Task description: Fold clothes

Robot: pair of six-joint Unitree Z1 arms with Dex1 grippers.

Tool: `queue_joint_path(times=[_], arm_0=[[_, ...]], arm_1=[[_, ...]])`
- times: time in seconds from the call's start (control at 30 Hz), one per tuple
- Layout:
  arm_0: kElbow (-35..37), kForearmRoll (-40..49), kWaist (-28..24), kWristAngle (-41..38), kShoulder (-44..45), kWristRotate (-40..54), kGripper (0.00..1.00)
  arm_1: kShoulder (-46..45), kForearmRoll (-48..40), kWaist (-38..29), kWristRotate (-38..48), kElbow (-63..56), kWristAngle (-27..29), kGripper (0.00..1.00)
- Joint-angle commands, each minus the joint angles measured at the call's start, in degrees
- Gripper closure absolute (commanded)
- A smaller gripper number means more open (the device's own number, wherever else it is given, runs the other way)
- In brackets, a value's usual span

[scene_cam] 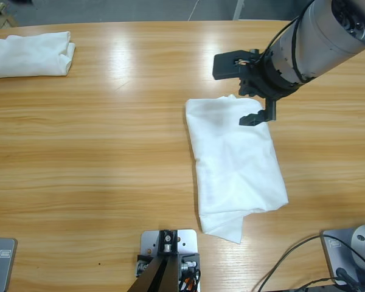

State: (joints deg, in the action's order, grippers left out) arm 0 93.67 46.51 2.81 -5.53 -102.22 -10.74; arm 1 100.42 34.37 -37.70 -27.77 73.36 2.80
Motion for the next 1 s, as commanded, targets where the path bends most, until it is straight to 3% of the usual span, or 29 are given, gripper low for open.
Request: queue_joint_path(times=[0.03, 0.27, 0.6, 1.0], arm_0=[[27.6, 20.3, -5.2, 7.6, -23.0, -6.0, 0.032], [35.8, 21.8, -8.0, 9.0, -35.9, -5.9, 0.032], [55.4, 31.7, -13.2, 9.0, -49.9, -3.2, 0.032], [57.4, 38.3, -12.4, 9.0, -55.7, -1.5, 0.032]], arm_1=[[-0.7, -0.9, 1.5, 0.7, -5.5, 0.3, 0.000], [0.6, -5.4, 5.2, 0.6, -10.2, -0.9, 0.000], [4.5, -7.6, 6.4, 0.7, -10.4, -1.8, 0.000], [6.3, -8.4, 7.1, 0.8, -9.9, -1.7, 0.000]])
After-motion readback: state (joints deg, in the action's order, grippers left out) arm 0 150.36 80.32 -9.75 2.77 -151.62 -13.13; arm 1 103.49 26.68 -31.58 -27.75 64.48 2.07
